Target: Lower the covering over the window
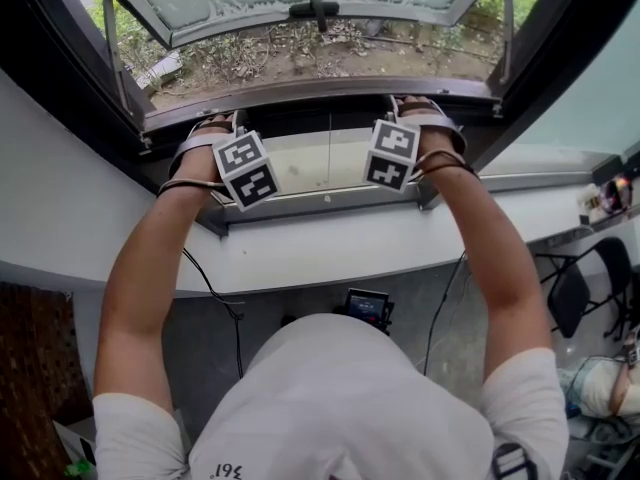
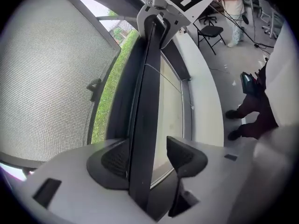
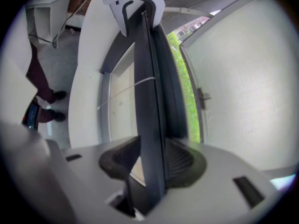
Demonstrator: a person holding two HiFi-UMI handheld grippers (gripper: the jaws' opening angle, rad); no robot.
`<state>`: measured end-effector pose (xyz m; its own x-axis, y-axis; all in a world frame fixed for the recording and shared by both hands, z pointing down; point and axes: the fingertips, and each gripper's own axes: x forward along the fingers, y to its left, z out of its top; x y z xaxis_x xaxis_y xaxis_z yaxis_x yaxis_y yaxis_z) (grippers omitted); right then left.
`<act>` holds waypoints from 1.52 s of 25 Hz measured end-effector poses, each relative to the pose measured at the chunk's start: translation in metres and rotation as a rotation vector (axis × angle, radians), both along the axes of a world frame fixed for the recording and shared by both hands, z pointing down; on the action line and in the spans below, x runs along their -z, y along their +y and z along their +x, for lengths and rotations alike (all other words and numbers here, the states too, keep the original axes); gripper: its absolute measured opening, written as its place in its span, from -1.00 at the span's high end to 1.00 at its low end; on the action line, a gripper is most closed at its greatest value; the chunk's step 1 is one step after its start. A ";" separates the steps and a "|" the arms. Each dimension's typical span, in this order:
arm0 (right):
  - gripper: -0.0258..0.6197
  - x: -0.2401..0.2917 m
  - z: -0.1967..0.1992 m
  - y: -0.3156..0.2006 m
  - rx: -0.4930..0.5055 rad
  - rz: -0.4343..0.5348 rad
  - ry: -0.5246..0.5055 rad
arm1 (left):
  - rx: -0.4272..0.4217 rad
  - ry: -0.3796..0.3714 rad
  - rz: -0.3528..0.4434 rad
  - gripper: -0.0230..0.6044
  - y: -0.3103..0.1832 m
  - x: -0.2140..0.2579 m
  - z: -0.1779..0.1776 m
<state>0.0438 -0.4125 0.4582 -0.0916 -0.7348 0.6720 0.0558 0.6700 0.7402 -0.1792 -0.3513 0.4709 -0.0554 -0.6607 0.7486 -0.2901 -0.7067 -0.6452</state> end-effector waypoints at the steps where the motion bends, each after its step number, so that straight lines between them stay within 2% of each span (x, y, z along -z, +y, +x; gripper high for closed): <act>1: 0.41 0.000 0.000 -0.001 -0.004 0.006 -0.007 | -0.001 0.000 0.003 0.13 -0.001 0.000 0.000; 11: 0.44 0.004 -0.001 -0.010 -0.011 0.066 0.014 | 0.010 0.013 0.038 0.13 -0.006 0.002 0.000; 16: 0.59 0.007 -0.001 -0.012 -0.031 0.099 0.003 | 0.030 0.033 0.062 0.14 -0.007 0.004 0.001; 25: 0.58 0.009 -0.001 -0.013 -0.013 0.112 -0.051 | 0.035 0.041 0.129 0.15 -0.012 0.007 0.000; 30: 0.55 0.011 -0.001 -0.010 -0.001 0.114 -0.067 | 0.021 0.074 0.173 0.15 -0.011 0.013 0.000; 38: 0.50 0.009 0.000 -0.008 0.019 0.104 -0.078 | 0.020 0.129 0.193 0.15 -0.009 0.016 0.001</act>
